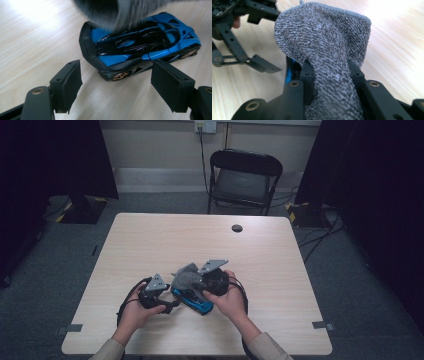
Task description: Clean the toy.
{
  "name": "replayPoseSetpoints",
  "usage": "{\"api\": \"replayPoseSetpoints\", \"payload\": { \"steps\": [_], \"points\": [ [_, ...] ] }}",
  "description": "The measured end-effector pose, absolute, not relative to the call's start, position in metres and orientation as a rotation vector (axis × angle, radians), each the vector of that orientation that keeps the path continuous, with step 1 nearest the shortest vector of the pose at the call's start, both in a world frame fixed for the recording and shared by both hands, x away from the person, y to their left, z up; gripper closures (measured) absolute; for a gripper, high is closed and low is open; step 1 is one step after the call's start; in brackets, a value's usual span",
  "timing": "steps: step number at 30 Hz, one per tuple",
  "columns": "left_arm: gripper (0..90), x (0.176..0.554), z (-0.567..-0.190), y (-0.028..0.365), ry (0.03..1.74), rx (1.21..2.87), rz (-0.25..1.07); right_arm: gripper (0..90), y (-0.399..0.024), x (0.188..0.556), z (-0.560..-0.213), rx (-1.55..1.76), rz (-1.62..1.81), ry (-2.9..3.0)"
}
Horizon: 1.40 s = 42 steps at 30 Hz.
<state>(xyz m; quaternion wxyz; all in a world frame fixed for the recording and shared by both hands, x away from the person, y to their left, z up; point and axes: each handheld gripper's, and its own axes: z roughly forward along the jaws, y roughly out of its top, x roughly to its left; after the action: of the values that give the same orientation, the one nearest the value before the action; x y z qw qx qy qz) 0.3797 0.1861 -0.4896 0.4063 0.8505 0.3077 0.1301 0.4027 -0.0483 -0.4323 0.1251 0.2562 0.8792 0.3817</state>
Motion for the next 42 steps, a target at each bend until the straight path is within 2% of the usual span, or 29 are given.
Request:
{"api": "replayPoseSetpoints", "payload": {
  "steps": [6,29,35,42],
  "points": [
    [25.0,0.383,-0.490,0.181,0.785,2.126,0.328,65.7,-0.037,0.396,-0.449,0.667,0.967,2.634],
    [26.7,0.379,-0.491,0.179,0.784,2.130,0.329,65.4,-0.085,0.366,-0.453,0.701,0.995,2.686],
    [27.1,0.380,-0.491,0.179,0.788,2.122,0.321,65.3,-0.077,0.379,-0.433,0.752,1.134,2.579],
    [26.4,0.380,-0.492,0.178,0.784,2.111,0.317,65.1,-0.038,0.408,-0.440,0.786,1.105,2.604]
  ]
}}
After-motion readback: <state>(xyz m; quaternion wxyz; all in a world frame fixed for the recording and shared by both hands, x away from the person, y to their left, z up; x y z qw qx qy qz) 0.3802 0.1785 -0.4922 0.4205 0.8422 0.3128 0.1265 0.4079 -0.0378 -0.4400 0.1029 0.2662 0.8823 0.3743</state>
